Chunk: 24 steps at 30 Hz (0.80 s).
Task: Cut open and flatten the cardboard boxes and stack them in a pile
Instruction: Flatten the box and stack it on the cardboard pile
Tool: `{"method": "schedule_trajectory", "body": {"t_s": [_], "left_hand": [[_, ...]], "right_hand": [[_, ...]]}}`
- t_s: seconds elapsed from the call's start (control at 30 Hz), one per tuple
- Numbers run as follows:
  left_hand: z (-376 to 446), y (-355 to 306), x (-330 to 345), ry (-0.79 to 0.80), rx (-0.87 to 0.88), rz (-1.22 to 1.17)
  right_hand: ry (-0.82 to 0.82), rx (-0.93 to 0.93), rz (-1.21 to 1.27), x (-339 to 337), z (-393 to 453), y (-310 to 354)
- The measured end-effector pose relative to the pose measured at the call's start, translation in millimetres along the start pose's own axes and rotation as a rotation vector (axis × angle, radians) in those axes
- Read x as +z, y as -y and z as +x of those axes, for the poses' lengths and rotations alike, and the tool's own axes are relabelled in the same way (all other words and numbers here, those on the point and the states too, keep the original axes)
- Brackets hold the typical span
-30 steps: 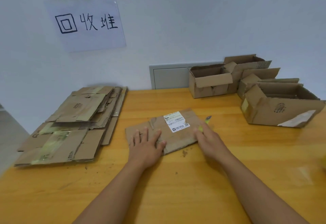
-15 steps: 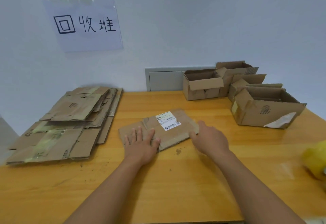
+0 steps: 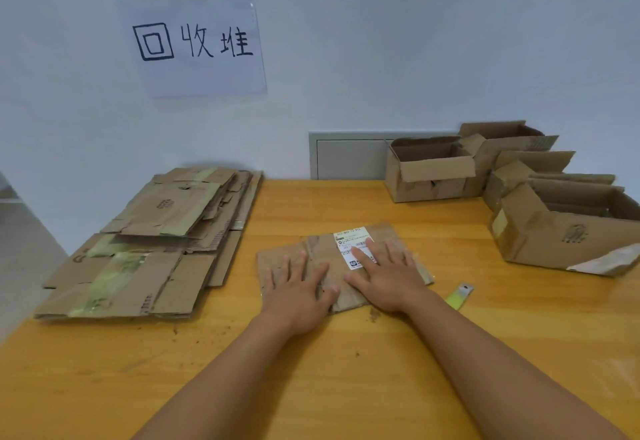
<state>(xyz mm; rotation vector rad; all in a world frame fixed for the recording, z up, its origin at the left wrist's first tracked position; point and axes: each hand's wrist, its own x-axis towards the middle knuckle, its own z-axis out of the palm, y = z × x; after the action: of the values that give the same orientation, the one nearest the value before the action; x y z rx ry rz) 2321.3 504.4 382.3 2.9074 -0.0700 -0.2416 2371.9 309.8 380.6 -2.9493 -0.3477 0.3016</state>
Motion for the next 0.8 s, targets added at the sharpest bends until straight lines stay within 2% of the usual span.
{"method": "schedule_trajectory", "body": {"t_s": [0.1, 0.3, 0.4, 0.5, 0.63, 0.8], "left_hand": [[-1, 0, 6, -0.031, 0.045, 0.060], [3, 3, 0, 0.062, 0.054, 0.075], [3, 3, -3, 0.106, 0.054, 0.059], [0, 3, -5, 0.086, 0.055, 0.020], [-1, 2, -3, 0.064, 0.051, 0.032], [2, 0, -4, 0.106, 0.041, 0.083]], "right_hand": [[0.010, -0.004, -0.009, 0, 1, 0], [0.035, -0.017, 0.008, -3, 1, 1], [0.102, -0.026, 0.057, -13, 3, -2], [0.172, -0.047, 0.136, -29, 8, -15], [0.045, 0.113, 0.121, -29, 8, -27], [0.068, 0.180, 0.128, -14, 4, -20]]}}
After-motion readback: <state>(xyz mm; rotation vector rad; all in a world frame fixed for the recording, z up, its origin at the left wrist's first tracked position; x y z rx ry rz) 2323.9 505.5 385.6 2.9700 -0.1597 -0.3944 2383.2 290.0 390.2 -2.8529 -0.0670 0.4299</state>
